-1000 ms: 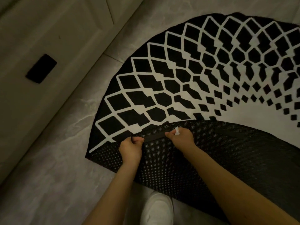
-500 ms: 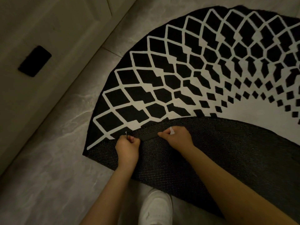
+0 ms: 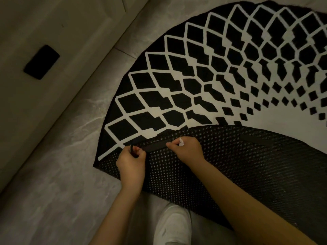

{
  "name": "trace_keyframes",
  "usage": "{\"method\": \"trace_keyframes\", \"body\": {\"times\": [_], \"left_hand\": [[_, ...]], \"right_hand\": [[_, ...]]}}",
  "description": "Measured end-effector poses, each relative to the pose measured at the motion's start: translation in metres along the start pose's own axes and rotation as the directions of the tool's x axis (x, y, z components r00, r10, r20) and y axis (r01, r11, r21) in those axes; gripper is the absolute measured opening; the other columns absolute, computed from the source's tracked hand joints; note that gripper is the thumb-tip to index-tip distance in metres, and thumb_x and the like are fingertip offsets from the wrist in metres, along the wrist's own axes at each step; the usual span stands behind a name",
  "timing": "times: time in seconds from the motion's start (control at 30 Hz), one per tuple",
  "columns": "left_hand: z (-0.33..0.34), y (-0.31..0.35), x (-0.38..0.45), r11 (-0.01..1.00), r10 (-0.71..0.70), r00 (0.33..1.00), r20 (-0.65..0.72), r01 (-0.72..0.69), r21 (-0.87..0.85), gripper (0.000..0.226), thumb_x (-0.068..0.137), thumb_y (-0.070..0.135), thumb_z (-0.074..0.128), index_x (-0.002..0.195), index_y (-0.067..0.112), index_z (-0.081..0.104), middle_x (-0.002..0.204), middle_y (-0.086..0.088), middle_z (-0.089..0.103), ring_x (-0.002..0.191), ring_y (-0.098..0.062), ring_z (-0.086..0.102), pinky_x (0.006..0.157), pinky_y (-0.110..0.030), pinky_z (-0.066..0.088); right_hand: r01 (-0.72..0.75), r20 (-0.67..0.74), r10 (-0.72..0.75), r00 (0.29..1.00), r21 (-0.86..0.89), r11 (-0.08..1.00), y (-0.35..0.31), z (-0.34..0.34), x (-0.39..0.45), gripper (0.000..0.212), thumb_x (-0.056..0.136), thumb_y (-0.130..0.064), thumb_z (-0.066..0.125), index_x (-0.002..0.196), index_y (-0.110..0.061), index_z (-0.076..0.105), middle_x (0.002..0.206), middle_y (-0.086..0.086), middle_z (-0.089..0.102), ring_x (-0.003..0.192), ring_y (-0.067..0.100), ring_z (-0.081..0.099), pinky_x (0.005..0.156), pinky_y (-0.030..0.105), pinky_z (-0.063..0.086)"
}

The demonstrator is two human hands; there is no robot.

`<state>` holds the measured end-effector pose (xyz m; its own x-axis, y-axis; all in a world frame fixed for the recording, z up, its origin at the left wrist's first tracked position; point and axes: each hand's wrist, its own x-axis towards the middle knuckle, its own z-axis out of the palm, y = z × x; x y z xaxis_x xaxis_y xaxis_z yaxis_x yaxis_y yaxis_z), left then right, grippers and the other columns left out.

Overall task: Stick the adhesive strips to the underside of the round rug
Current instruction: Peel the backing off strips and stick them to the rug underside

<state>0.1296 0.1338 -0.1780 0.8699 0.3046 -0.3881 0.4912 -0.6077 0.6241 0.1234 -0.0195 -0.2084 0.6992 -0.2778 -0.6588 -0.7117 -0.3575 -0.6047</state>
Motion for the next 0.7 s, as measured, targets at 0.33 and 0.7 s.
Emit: {"method": "trace_keyframes", "body": {"times": [0.33,0.7], "left_hand": [[-0.008,-0.03,0.006,0.977,-0.152,0.987,0.06,0.159,-0.143,0.014,0.089,0.016,0.062,0.077,0.023,0.058,0.075,0.003,0.061,0.075,-0.018,0.059,0.084,-0.041,0.052],[-0.002,-0.034,0.002,0.989,-0.11,0.992,-0.065,0.103,-0.105,0.008,0.082,0.012,0.07,0.082,0.008,0.063,0.071,0.003,0.059,0.064,-0.002,0.052,0.078,-0.026,0.046]], "right_hand": [[0.026,0.043,-0.021,0.999,-0.12,0.992,-0.001,0.009,-0.001,0.015,0.082,-0.042,0.067,0.077,-0.028,0.066,0.075,-0.013,0.059,0.073,0.003,0.054,0.057,0.015,0.037],[0.115,-0.043,-0.132,0.99,-0.279,0.953,-0.001,0.02,-0.005,0.022,0.084,-0.038,0.065,0.075,-0.018,0.06,0.072,-0.006,0.056,0.07,0.01,0.055,0.06,0.024,0.046]]}}
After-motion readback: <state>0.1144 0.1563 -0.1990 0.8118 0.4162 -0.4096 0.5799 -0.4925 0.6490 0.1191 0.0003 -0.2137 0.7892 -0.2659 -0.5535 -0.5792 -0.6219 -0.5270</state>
